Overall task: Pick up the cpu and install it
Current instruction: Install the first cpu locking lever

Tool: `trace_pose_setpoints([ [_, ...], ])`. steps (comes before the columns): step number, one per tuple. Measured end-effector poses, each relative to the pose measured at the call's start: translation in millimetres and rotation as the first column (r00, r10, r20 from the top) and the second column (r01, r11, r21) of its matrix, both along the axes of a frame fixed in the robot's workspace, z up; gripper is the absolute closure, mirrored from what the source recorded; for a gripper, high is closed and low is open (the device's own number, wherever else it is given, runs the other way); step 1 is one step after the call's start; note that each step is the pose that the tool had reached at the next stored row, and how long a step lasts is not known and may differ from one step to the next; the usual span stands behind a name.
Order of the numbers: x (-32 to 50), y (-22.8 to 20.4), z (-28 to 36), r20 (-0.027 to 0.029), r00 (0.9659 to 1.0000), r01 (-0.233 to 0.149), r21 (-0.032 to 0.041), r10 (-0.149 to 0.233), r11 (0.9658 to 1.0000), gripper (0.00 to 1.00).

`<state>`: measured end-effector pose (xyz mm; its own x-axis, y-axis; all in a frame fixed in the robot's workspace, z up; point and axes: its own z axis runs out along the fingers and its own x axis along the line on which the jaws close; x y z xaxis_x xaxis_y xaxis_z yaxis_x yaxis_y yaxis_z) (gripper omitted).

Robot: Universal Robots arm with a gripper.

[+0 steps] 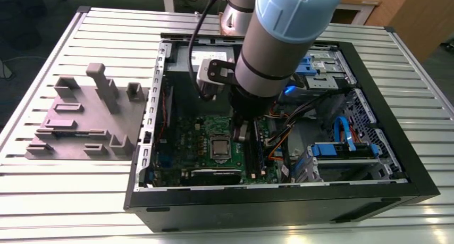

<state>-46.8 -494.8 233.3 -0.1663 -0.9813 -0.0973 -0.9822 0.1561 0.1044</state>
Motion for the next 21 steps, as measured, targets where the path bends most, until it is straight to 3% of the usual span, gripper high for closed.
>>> trace_pose_setpoints([
  [4,-0.1,-2.6,-0.6,0.0001,1.0,-0.006,-0.0012,0.006,1.0,0.89],
  [17,2.3,-3.9,-3.5,0.0001,0.9997,-0.026,-0.003,0.026,0.9997,0.89],
  [19,2.4,-3.9,-4.0,0.0001,0.9997,-0.026,-0.0053,0.026,0.9996,0.89],
  [21,2.4,-3.9,-4.5,-0.0003,0.9996,-0.027,-0.0146,0.027,0.9995,0.89],
])
